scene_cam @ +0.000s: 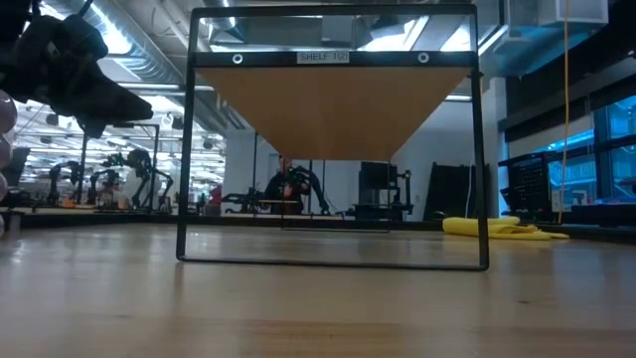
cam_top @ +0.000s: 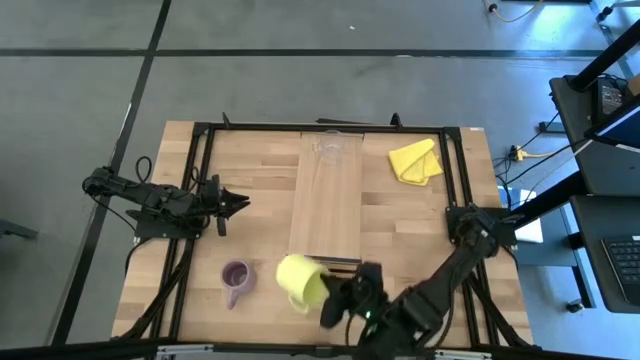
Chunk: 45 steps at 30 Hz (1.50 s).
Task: Stack small to large cups/mugs on shelf
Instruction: Put the yellow mug on the shelf
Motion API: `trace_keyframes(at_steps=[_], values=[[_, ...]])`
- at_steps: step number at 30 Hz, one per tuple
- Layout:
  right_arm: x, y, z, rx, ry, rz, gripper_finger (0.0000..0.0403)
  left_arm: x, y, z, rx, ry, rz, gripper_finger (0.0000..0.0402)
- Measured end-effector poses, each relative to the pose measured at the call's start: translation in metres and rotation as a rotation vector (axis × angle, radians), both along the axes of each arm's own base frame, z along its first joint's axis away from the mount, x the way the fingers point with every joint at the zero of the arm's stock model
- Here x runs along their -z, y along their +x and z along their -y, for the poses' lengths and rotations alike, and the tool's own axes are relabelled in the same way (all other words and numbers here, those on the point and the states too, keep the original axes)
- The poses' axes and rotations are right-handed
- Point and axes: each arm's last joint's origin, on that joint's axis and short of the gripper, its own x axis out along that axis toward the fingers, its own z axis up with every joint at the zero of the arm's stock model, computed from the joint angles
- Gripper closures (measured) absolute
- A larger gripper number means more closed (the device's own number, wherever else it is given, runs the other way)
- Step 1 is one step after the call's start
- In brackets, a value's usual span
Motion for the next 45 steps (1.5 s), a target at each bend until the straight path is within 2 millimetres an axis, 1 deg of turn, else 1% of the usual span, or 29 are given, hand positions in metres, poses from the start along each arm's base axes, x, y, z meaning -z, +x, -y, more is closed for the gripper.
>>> trace_keyframes(at_steps=[2,4,7,9,11,14,17,19,22,24,28,31,36,40,45], values=[[-0.011,-0.001,0.018,0.018,-0.001,-0.027,0.0395,0.000,0.000,0.000,0.000,0.000,0.000,0.0334],[-0.020,0.001,0.037,0.018,0.038,-0.074,0.0395,0.000,0.000,0.000,0.000,0.000,0.000,0.0334],[-0.033,0.005,0.066,-0.079,0.104,-0.212,0.0392,0.000,0.000,0.000,0.000,0.000,0.000,0.0334],[-0.046,0.004,0.084,-0.152,0.147,-0.269,0.0387,0.000,0.000,0.000,0.000,0.000,0.000,0.0334],[-0.060,0.001,0.103,-0.194,0.150,-0.283,0.0386,0.000,0.000,0.000,0.000,0.000,0.000,0.0334],[-0.077,-0.006,0.129,-0.193,0.113,-0.286,0.0395,0.000,0.000,0.000,0.000,0.000,0.000,0.0334],[-0.089,-0.014,0.155,-0.170,0.088,-0.311,0.0395,0.000,0.000,0.000,0.000,0.000,0.000,0.0334],[-0.092,-0.021,0.172,-0.166,0.098,-0.369,0.0395,0.000,0.000,0.000,0.000,0.000,0.000,0.0334],[-0.088,-0.029,0.191,-0.173,0.150,-0.511,0.0395,0.000,0.000,0.000,0.000,0.000,0.000,0.0334],[-0.086,-0.029,0.199,-0.187,0.183,-0.554,0.0395,0.000,0.000,0.000,0.000,0.000,-0.001,0.0334],[-0.087,-0.022,0.218,-0.238,0.230,-0.555,0.0395,0.000,0.000,0.000,0.000,0.000,-0.001,0.0334],[-0.081,-0.016,0.237,-0.242,0.264,-0.602,0.0395,0.000,0.000,0.000,0.000,0.000,-0.001,0.0334],[-0.070,0.005,0.265,-0.255,0.269,-0.607,0.0396,0.000,0.000,0.000,0.000,0.000,0.000,0.0334],[-0.050,0.021,0.289,-0.251,0.279,-0.693,0.0396,0.000,0.000,0.000,0.001,0.000,0.000,0.0334],[-0.025,0.034,0.303,-0.264,0.301,-0.817,0.0389,0.000,0.000,0.000,0.001,0.000,-0.001,0.0334]])
